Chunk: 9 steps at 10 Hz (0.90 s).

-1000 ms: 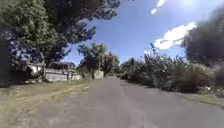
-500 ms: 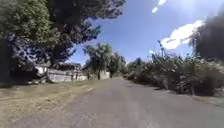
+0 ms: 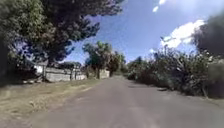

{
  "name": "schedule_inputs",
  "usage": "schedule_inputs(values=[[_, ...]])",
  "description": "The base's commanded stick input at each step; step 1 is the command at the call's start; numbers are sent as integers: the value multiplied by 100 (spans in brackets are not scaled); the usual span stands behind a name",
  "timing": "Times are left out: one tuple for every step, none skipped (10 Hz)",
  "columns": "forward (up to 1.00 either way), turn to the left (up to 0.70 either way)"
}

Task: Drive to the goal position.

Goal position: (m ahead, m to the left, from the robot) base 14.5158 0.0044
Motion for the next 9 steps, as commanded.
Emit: schedule_inputs(values=[[100, 0], [100, 0], [100, 0], [100, 0], [100, 0], [100, 0], [100, 0], [100, 0], [100, 0]])
